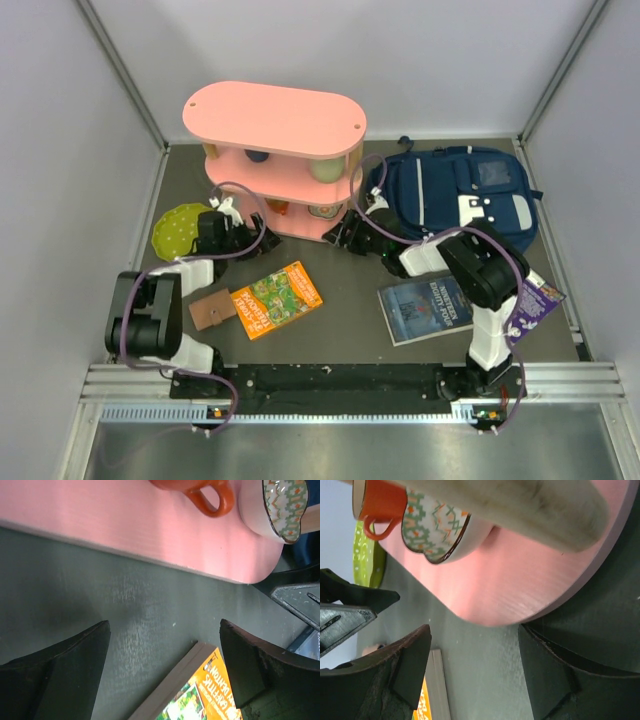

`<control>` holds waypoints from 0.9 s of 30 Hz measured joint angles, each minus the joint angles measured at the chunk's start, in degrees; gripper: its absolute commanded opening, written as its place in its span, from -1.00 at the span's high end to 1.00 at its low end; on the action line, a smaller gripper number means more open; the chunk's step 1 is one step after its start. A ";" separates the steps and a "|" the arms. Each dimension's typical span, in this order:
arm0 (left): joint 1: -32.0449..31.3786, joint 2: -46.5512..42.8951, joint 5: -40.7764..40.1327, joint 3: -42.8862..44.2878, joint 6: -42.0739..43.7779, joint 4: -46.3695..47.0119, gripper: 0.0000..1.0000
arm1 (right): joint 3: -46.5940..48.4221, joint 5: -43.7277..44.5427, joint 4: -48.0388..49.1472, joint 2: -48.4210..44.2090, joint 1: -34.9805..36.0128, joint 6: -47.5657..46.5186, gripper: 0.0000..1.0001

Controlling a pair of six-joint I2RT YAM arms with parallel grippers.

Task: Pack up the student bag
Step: Move the distractor to the center of the board.

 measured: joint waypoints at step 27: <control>0.07 27.17 6.08 23.63 -7.45 8.63 -0.75 | 26.80 3.82 -5.99 17.70 -4.42 3.80 -0.24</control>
